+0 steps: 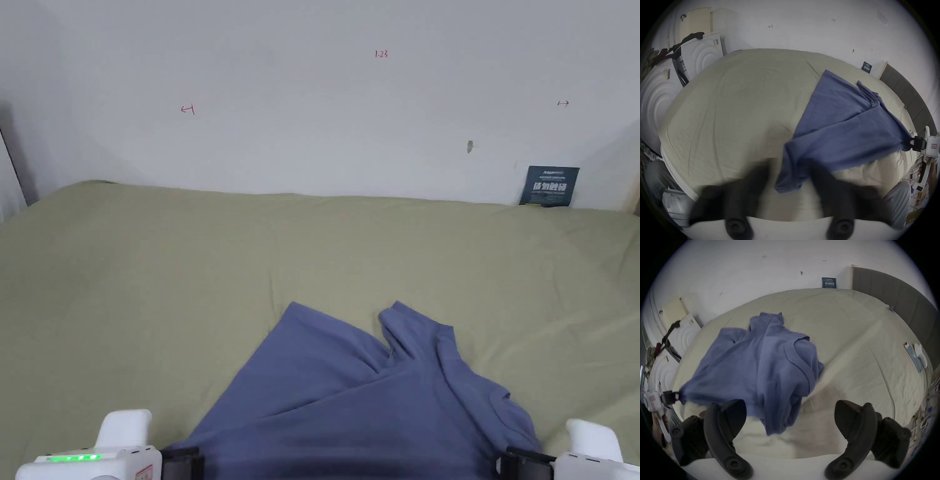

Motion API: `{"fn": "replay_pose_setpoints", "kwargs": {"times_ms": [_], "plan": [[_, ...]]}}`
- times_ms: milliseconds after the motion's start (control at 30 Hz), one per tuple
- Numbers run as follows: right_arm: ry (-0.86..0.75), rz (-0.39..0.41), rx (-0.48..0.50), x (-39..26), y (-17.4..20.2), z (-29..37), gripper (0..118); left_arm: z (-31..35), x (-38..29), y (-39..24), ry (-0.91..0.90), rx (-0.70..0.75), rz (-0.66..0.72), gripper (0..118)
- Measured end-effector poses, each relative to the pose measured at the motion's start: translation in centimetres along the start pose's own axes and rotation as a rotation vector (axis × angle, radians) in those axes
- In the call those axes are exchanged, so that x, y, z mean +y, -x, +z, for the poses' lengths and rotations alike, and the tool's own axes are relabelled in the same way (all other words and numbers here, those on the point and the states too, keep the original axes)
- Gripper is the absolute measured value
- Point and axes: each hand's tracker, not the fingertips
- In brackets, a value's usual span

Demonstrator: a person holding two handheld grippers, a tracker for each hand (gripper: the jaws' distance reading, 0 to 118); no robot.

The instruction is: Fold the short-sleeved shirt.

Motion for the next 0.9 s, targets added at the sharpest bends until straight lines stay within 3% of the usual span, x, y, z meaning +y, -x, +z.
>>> {"fn": "replay_pose_setpoints", "kwargs": {"times_ms": [133, 300, 333, 367, 400, 433, 633, 900], "plan": [[-0.116, 0.084, -0.051, 0.0, 0.7, 3.6, 111, 2.7, 0.7, -1.0, -0.110, 0.021, -0.044, 115], [-0.297, 0.106, -0.027, -1.3, 2.0, 9.6, 106, 9.5, 0.2, -2.3, -0.303, 0.014, -0.062, 104], [-0.336, 0.123, -0.040, -1.8, 2.5, 10.7, 95, 10.8, -0.3, -2.6, -0.328, 0.019, -0.068, 87], [-0.365, 0.143, -0.060, -2.4, 2.9, 11.5, 55, 11.7, -0.7, -2.9, -0.361, 0.022, -0.074, 32], [-0.397, 0.156, -0.096, -3.0, 3.0, 12.2, 13, 12.3, -1.2, -3.2, -0.378, 0.022, -0.076, 0], [-0.436, 0.152, -0.104, -3.8, 3.1, 12.9, 1, 13.1, -1.8, -3.4, -0.408, 0.047, -0.087, 0], [-0.436, 0.150, -0.069, -5.3, 2.9, 14.6, 1, 14.3, -3.6, -3.0, -0.431, 0.040, -0.056, 0], [-0.408, 0.171, -0.056, -6.0, 3.6, 13.5, 1, 10.1, -3.2, 0.0, -0.272, 0.012, -0.002, 0]]}}
